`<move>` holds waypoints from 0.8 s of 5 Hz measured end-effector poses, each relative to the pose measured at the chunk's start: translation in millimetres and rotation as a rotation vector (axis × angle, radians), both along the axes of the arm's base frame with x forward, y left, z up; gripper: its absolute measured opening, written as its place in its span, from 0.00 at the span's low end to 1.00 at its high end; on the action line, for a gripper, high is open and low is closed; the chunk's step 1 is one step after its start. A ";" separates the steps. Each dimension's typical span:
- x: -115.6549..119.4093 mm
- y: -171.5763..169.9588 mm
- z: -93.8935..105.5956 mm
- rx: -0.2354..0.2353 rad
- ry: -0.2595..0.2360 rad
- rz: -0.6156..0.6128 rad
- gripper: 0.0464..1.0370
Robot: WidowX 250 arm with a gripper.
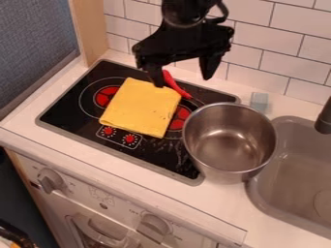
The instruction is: Move the yellow cloth to the left burner
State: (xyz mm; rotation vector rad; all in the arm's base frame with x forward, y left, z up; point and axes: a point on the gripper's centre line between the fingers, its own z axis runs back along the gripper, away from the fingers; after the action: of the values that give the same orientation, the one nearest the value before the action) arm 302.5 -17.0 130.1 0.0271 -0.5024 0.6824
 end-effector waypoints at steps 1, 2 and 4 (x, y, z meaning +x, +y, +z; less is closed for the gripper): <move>2.3 12.3 -21.9 0.005 0.059 0.056 0.96; 12.6 25.3 -45.5 -0.012 0.097 0.115 0.96; 28.4 41.7 -75.8 -0.025 0.136 0.183 0.96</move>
State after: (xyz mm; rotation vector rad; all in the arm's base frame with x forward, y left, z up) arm 330.9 24.7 54.3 0.0965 -0.3630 0.8600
